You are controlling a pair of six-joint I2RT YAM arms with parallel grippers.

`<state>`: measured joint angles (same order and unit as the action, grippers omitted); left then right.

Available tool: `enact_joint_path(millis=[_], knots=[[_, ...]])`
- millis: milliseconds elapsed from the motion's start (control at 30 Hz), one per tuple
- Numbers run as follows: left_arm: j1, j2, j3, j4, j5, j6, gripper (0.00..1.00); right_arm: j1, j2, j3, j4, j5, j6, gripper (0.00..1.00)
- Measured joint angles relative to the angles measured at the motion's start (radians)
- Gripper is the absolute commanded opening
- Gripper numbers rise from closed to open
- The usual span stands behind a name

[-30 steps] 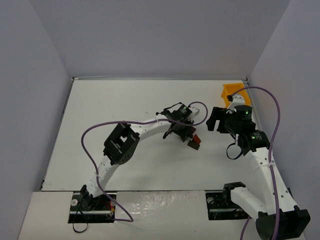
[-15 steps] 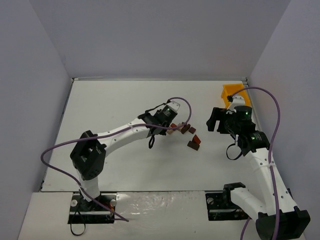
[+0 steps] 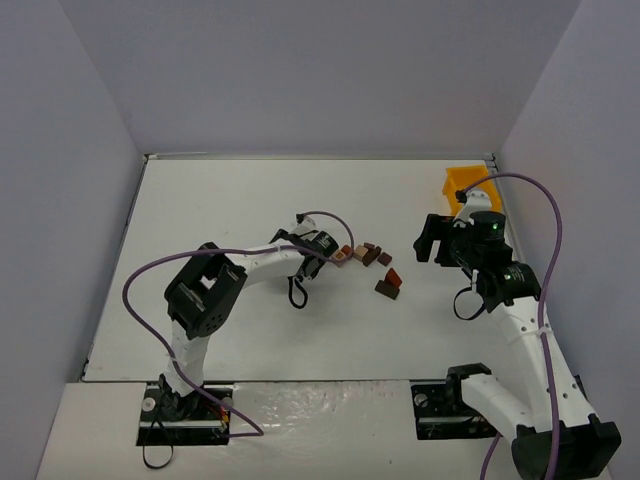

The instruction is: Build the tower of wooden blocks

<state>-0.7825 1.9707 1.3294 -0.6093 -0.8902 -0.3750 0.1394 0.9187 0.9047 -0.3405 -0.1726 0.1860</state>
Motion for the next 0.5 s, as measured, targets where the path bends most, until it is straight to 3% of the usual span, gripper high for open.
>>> enact_joint_path(millis=[300, 500], knots=[[-0.01, 0.071, 0.002, -0.027, -0.029, -0.163, 0.01, 0.0, -0.019, -0.024, 0.0, 0.0, 0.001, 0.76], [-0.024, 0.08, 0.002, -0.041, -0.036, -0.246, 0.15, 0.0, -0.02, -0.028, 0.0, 0.0, 0.001, 0.76]])
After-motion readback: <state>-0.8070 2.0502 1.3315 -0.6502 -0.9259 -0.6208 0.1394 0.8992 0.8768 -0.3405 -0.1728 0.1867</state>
